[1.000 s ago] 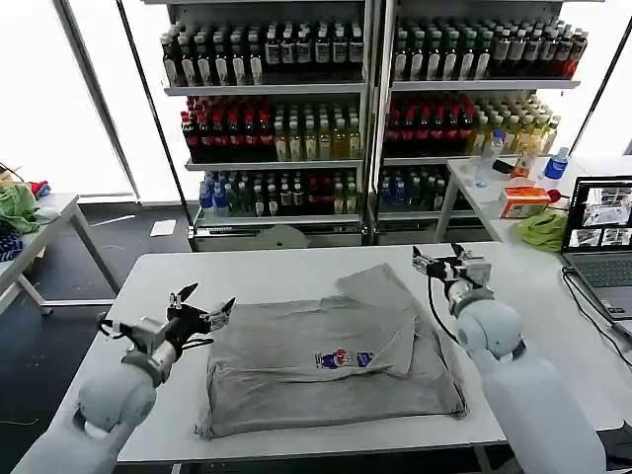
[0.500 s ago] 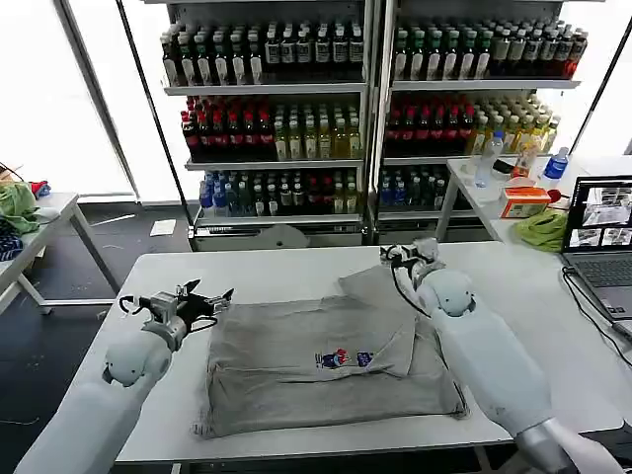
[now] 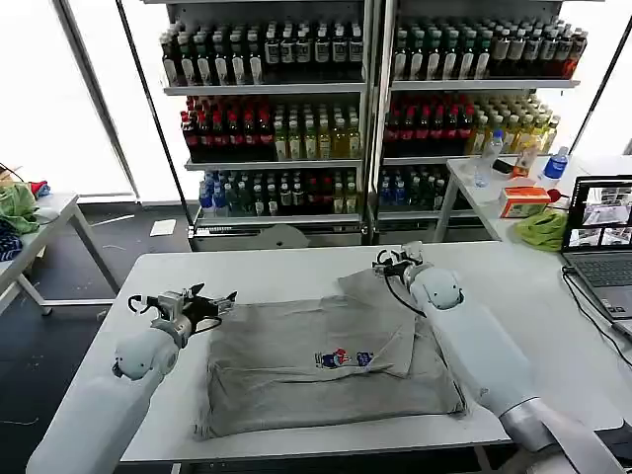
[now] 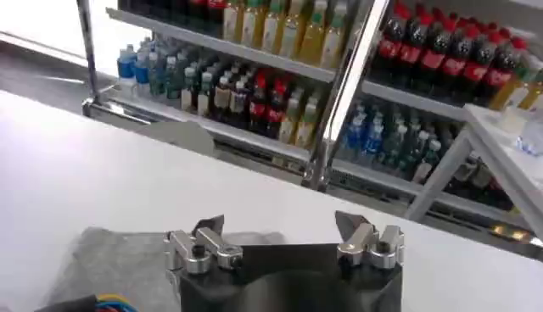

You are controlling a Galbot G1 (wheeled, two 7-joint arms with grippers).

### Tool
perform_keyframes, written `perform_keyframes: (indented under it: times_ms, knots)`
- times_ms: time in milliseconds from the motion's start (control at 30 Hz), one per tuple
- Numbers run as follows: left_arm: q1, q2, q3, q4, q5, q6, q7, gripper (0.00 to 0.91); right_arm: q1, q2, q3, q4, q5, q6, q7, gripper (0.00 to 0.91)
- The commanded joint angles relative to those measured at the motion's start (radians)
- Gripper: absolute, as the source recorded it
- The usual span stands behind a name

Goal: Fold and organize the clothes.

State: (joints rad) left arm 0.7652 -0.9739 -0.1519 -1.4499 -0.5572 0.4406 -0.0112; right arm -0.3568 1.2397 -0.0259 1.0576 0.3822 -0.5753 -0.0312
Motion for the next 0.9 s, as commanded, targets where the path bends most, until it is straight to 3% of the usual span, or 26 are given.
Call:
perform_keyframes:
  times_ms: [33, 800, 833, 867, 900]
  knots:
    - [-0.017, -0.008, 0.011, 0.028, -0.003, 0.002, -0.001, 0.907, 0.012, 0.039, 0.025, -0.062, -0.007, -0.002, -0.017, 0.907]
    - [0.076, -0.007, -0.035, -0.024, -0.079, 0.068, -0.028, 0.897, -0.033, 0.087, 0.110, -0.077, 0.007, 0.014, 0.007, 0.907]
    - [0.077, -0.007, -0.034, -0.021, -0.079, 0.068, -0.028, 0.856, -0.037, 0.087, 0.111, -0.077, 0.007, 0.014, 0.009, 0.907]
    - [0.077, -0.008, -0.034, -0.018, -0.079, 0.068, -0.028, 0.725, -0.041, 0.087, 0.112, -0.076, 0.007, 0.013, 0.011, 0.907]
    - [0.076, -0.009, -0.035, -0.016, -0.079, 0.069, -0.029, 0.474, -0.042, 0.087, 0.112, -0.075, 0.007, 0.012, 0.012, 0.907]
